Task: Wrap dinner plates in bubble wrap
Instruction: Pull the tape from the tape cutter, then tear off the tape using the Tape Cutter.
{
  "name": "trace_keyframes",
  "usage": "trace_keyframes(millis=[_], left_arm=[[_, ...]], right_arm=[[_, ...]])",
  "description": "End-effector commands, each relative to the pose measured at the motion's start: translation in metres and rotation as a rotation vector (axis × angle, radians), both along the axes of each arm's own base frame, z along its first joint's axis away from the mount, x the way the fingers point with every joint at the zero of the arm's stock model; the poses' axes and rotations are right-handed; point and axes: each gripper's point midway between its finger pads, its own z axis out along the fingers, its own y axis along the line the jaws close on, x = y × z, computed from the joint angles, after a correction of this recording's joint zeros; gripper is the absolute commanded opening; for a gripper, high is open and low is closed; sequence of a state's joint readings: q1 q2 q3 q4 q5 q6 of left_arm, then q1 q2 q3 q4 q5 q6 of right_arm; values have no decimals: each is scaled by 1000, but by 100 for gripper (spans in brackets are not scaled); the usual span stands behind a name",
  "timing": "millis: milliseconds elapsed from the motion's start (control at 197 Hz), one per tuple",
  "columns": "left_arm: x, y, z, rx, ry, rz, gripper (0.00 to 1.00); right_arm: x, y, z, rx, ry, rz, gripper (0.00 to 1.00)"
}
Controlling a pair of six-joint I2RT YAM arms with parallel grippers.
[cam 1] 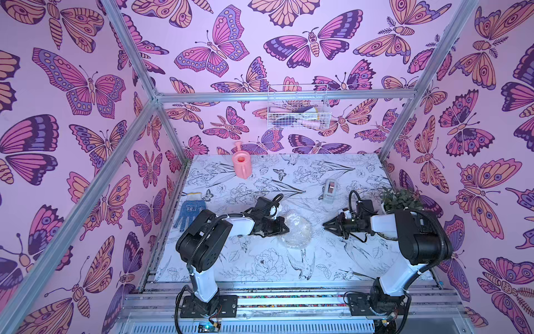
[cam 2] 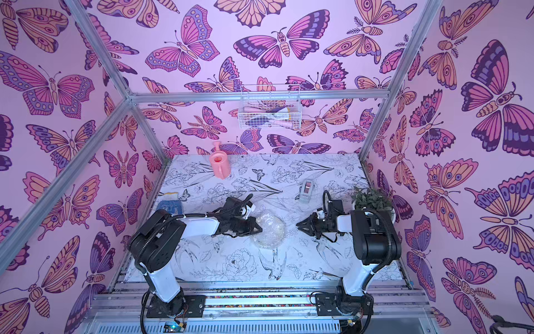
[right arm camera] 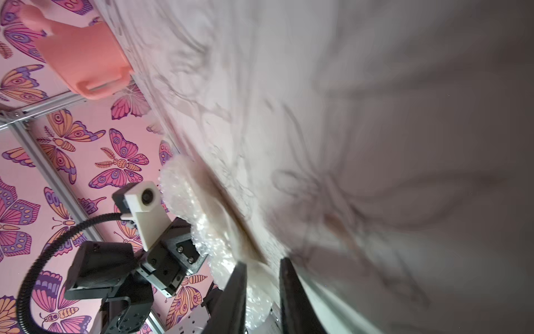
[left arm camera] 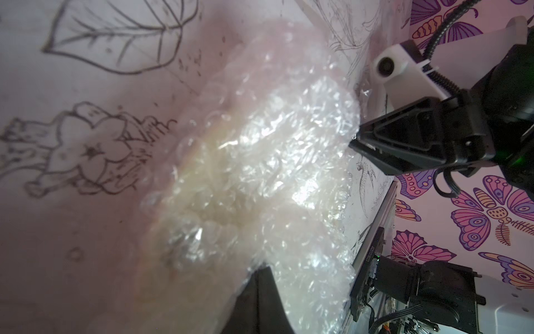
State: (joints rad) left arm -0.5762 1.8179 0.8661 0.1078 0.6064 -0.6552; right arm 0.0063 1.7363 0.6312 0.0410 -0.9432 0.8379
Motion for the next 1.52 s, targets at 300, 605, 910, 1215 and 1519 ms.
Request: trace_keyframes(millis=[300, 605, 910, 1215, 1519], left_arm=[[-33, 28, -45, 151, 149, 11, 0], [-34, 28, -47, 152, 155, 6, 0], [-34, 29, -46, 155, 152, 15, 0], [-34, 29, -46, 154, 153, 16, 0], [-35, 31, -45, 159, 150, 22, 0]], right_arm=[[21, -21, 64, -123, -242, -32, 39], [117, -61, 51, -219, -504, -129, 49], [153, -54, 37, -121, -626, -146, 47], [147, -34, 27, -65, -552, -88, 42], [128, -44, 35, -132, -557, -137, 47]])
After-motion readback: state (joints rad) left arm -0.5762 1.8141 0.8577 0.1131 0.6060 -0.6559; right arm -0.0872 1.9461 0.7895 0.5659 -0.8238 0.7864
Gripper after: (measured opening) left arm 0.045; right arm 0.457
